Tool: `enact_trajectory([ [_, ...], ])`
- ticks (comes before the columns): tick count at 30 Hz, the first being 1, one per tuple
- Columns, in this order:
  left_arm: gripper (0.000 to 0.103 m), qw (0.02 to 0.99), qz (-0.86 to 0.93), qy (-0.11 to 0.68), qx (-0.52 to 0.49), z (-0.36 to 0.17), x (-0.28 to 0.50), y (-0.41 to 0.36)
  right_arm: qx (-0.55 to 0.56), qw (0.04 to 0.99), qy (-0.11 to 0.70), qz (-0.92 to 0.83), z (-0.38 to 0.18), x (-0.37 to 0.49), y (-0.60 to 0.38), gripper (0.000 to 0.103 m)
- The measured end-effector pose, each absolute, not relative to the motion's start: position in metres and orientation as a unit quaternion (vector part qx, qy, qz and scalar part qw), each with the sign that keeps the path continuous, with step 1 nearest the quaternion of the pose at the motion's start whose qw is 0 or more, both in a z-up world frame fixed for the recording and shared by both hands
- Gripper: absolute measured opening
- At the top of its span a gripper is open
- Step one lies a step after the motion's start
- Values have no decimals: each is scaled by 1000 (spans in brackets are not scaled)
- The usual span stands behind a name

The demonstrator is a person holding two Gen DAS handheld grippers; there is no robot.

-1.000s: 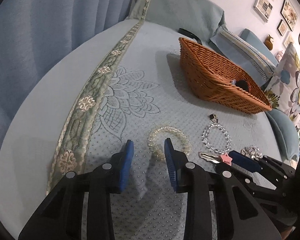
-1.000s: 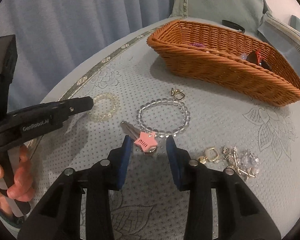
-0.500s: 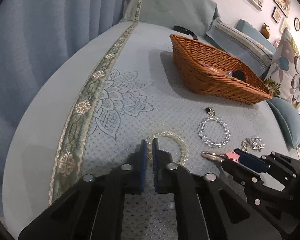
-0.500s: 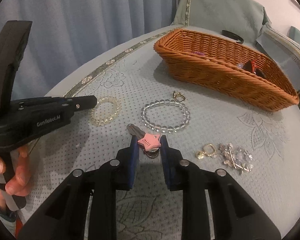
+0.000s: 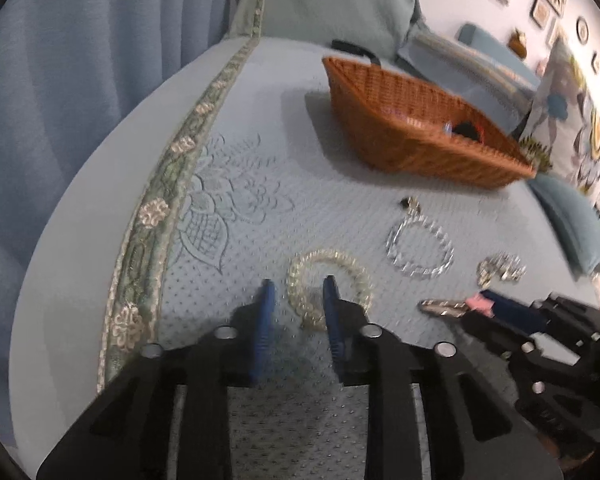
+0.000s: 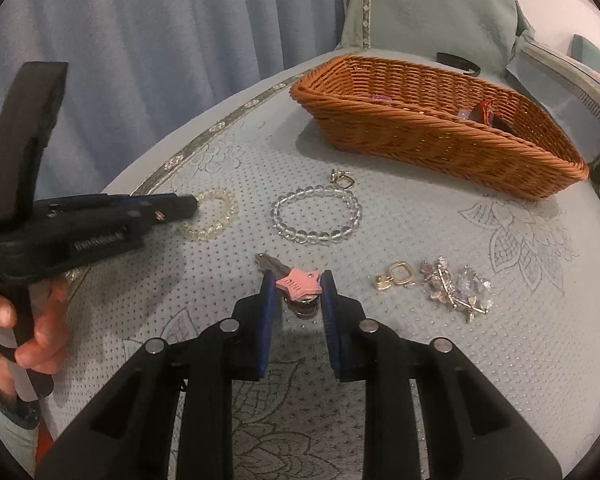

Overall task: Organize jewelry
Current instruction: 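Grasp the keys with pink star tag using the right tool, then carry the keys into the basket with the right tool while the left tool carries the clear bead bracelet there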

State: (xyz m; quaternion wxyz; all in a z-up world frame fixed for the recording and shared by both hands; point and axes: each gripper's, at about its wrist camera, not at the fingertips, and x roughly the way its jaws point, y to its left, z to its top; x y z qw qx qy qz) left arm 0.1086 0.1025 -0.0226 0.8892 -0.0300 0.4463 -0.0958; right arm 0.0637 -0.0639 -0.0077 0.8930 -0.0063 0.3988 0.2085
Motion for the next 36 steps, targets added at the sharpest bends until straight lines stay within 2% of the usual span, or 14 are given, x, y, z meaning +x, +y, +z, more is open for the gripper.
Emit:
enact_trajectory([
  [2, 22, 891, -90, 445, -9, -25, 109, 96, -8, 892, 401, 210, -9, 65, -63, 20],
  [4, 7, 891, -87, 445, 3, -25, 109, 93, -9, 892, 401, 210, -8, 66, -62, 20],
  [9, 7, 901, -96, 423, -12, -15, 103, 93, -9, 897, 385, 217, 2, 60, -64, 20],
  [14, 7, 923, -109, 366, -45, 16, 89, 101, 6, 906, 363, 216, 21, 51, -79, 20],
  [20, 7, 940, -115, 312, -76, 57, 90, 98, 26, 929, 315, 194, 68, 56, -114, 20],
  [28, 7, 954, -134, 262, -51, 98, 136, 42, 43, 957, 265, 112, 115, 126, -169, 20],
  [36, 7, 955, -128, 267, -5, 79, 209, -17, 73, 944, 313, 72, 89, 213, -205, 20],
])
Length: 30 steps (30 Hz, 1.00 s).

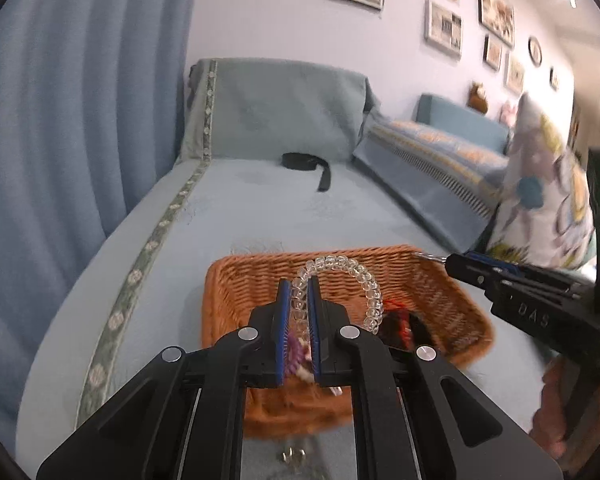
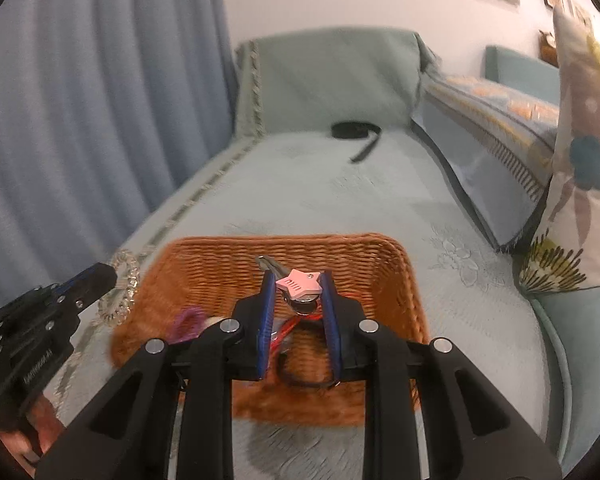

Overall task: Organize jewelry
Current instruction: 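Carry the keys into the basket with the right tool while the left tool carries the clear bead bracelet there, then move both open tools back to the jewelry on the bed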

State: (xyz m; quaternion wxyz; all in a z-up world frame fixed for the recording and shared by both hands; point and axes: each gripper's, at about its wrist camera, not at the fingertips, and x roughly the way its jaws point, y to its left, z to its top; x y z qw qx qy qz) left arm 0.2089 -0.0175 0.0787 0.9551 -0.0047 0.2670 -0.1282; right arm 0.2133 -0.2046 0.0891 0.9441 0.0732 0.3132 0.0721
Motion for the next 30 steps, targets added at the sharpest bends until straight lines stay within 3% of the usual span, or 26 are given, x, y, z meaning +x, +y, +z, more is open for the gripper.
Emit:
enact_trajectory([
  [8, 7, 936, -143, 320, -27, 38, 245, -25, 88, 916, 389, 36, 38, 263, -216, 20],
  [15, 9, 926, -161, 340, -27, 23, 242, -25, 90, 909, 406, 23, 24, 264, -220, 21],
  [18, 27, 928, -167, 332, -26, 32, 228, -19, 97, 906, 410, 25, 26, 260, -224, 34],
  [19, 36, 929, -167, 328, -25, 35, 223, -17, 96, 910, 404, 23, 30, 253, -224, 52],
  [20, 40, 931, -169, 323, -26, 39, 217, -14, 97, 913, 396, 24, 35, 248, -225, 62],
  [30, 45, 951, -146, 255, -97, 97, 133, 55, 85, 931, 341, 99, 84, 146, -206, 62],
])
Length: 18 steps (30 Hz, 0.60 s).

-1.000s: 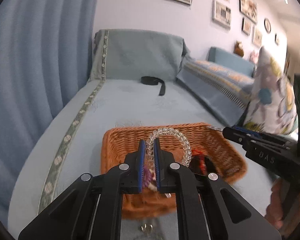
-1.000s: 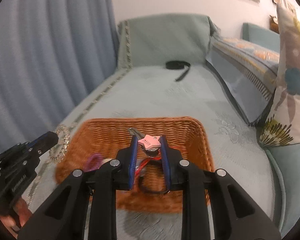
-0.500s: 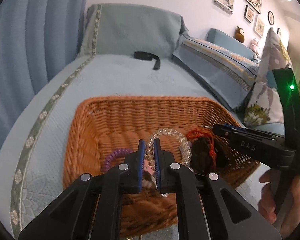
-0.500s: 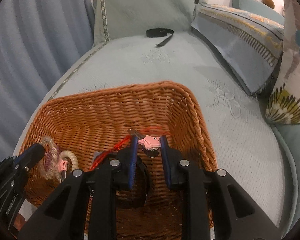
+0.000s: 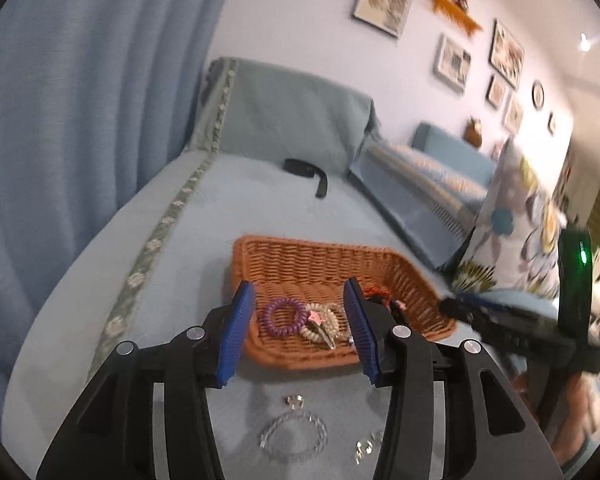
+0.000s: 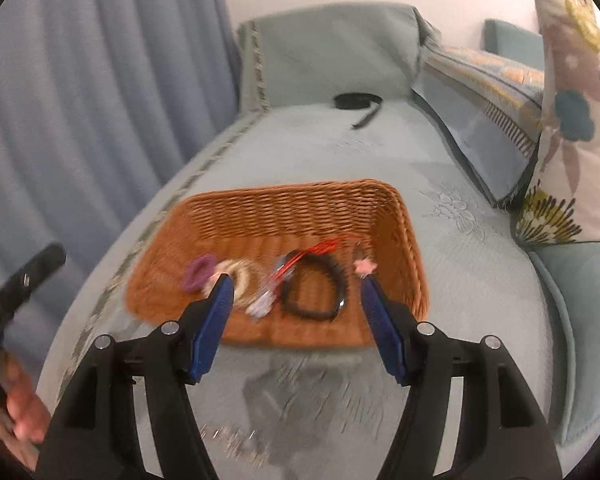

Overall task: Organize jewelry
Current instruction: 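Move both open tools back to the jewelry on the bed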

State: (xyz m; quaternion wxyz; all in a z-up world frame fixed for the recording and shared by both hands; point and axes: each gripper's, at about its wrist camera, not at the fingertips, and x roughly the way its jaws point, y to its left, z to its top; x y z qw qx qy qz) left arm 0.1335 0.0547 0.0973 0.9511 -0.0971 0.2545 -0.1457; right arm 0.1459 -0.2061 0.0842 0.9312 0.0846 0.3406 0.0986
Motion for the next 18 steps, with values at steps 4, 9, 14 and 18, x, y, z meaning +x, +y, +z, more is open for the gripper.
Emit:
enact_trajectory([
  [4, 47, 945, -150, 274, -99, 94, 111, 63, 68, 932, 338, 113, 82, 107, -194, 62],
  [9, 47, 931, -147, 321, -95, 54, 97, 60, 59, 926, 352, 122, 53, 76, -181, 62],
  [14, 47, 918, -138, 363, -80, 13, 102, 54, 39, 913, 384, 132, 18, 70, -166, 60],
  [18, 47, 909, -134, 385, -85, -11, 113, 54, 19, 908, 395, 138, 3, 71, -154, 60],
])
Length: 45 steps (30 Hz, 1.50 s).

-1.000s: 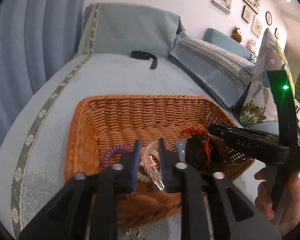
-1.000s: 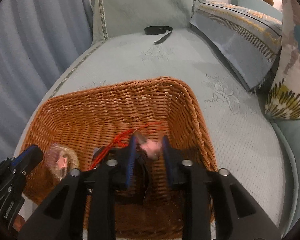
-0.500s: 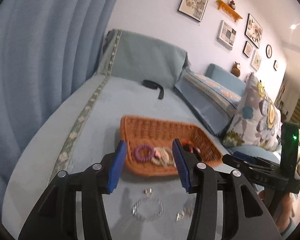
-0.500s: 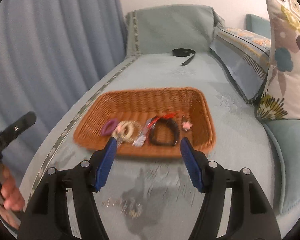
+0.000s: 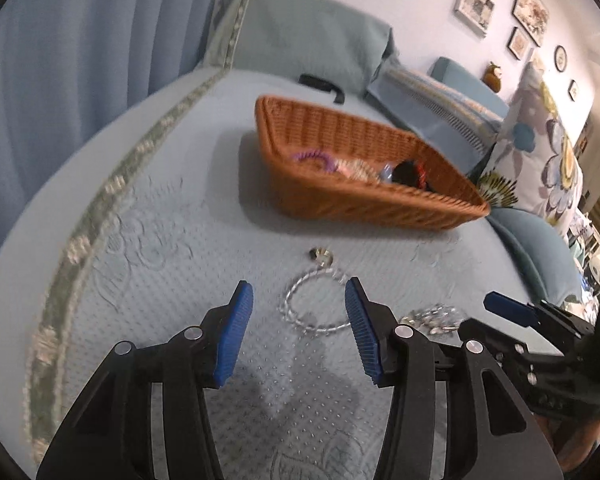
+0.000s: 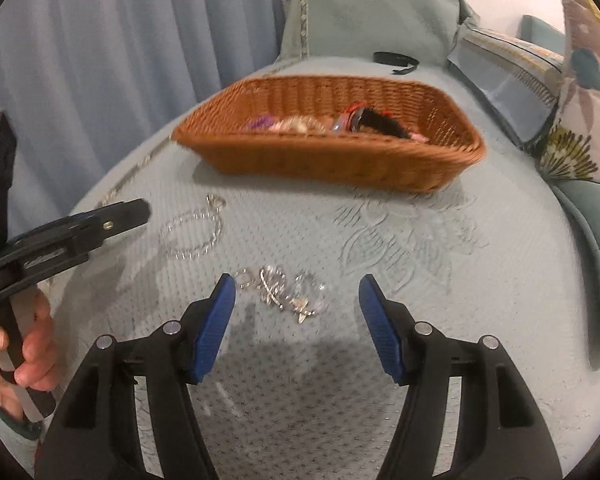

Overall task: Organize jewelry
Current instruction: 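Move both open tools back to the jewelry on the bed, then grasp the silver brooch with the right tool while the left tool grasps the chain bracelet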

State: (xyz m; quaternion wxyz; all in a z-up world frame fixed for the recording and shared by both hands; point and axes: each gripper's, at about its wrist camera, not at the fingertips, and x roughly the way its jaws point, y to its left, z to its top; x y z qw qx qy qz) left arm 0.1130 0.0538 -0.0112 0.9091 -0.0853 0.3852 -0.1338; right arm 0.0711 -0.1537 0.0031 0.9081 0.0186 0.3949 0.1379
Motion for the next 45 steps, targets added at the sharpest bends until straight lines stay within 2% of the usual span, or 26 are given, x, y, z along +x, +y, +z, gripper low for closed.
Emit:
enact_trajectory([
  [7, 47, 901, -125, 409, -71, -25, 125, 46, 13, 898, 421, 129, -13, 83, -148, 58],
  [9, 47, 900, -118, 414, -61, -28, 128, 42, 7, 896, 425, 126, -16, 86, -146, 52],
  [14, 47, 901, -113, 416, -50, -28, 129, 38, -4, 896, 425, 127, -18, 88, -143, 28],
  [17, 44, 901, -109, 417, -44, -29, 129, 36, -7, 897, 421, 133, -18, 86, -141, 21],
  [20, 36, 902, -98, 418, -33, -29, 129, 34, -11, 899, 418, 132, -17, 84, -140, 21],
  [22, 16, 902, -92, 420, -28, -30, 130, 33, -8, 900, 415, 132, -16, 82, -141, 20],
  [24, 6, 902, -93, 420, -30, -31, 130, 34, -3, 901, 414, 133, -15, 81, -145, 19],
  [37, 6, 898, -145, 410, -65, -25, 122, 41, 19, 912, 386, 138, -1, 72, -161, 19],
  [45, 7, 893, -145, 426, -31, -28, 117, 38, 33, 910, 389, 139, -3, 74, -166, 19],
])
